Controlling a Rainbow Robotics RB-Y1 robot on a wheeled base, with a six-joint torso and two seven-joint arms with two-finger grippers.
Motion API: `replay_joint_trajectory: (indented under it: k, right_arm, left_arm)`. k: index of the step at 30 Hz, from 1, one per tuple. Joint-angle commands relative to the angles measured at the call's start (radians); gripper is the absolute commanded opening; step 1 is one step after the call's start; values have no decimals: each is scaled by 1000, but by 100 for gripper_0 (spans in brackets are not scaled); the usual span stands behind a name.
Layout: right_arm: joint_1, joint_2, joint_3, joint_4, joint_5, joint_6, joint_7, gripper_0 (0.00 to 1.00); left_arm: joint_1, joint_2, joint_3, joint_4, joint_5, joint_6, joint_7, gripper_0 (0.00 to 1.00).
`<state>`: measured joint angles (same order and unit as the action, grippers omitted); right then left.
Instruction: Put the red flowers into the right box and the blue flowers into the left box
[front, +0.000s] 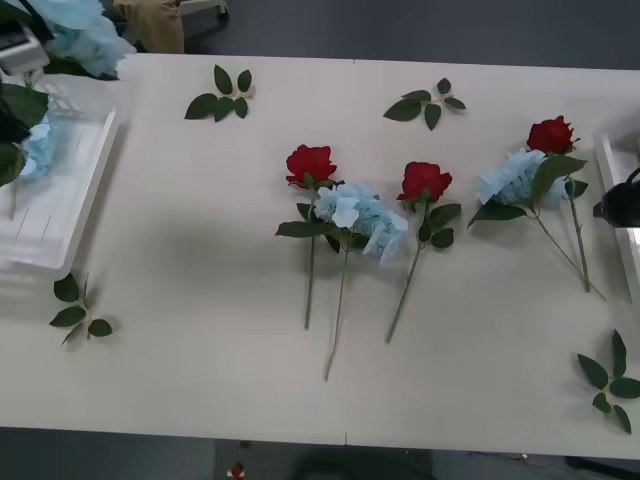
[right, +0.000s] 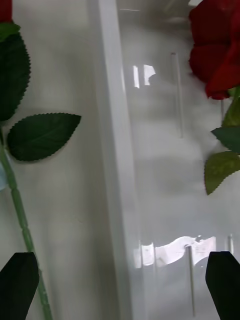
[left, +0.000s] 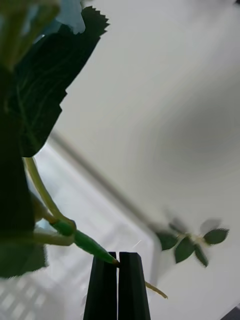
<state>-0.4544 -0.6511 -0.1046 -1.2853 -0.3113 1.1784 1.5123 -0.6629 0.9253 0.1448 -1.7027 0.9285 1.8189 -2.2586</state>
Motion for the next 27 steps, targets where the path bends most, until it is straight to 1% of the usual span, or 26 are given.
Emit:
replay_joint_trajectory:
  k: [1, 5, 8, 13, 17, 19, 22, 25, 27]
  right_arm:
    - [-24, 33, -10, -25, -14, -16, -11, 98]
    - [-23, 54, 0, -23, -22, -29, -4, 98]
    - [-24, 70, 0, -23, -26, -34, 0, 98]
    - [-23, 87, 0, -23, -15, -46, 3, 98]
    - [-24, 94, 0, -8, -18, -57, 6, 98]
    - [-23, 99, 0, 3, -23, -74, 9, 98]
    - [-24, 99, 0, 15, -25, -97, 11, 98]
    - [-24, 100, 0, 18, -14, -105, 11, 98]
    - [-24, 100, 0, 27, -14, -112, 11, 98]
  left_arm:
    - [-20, 60, 1, -3, -138, -27, 42, 0]
    - [-23, 60, -8, 41, -304, -41, 30, 0]
    - [-23, 61, -59, 112, -427, -96, 21, 0]
    - [-23, 61, -129, 229, -451, -158, -49, 0]
    - [-23, 60, -205, 321, -496, -207, -56, 0]
    - [-23, 61, -260, 371, -513, -259, -55, 0]
    - [-23, 61, -329, 468, -522, -377, -55, 0]
    - [-23, 60, -376, 561, -497, -506, -55, 0]
    - [-23, 61, -399, 597, -474, -567, -55, 0]
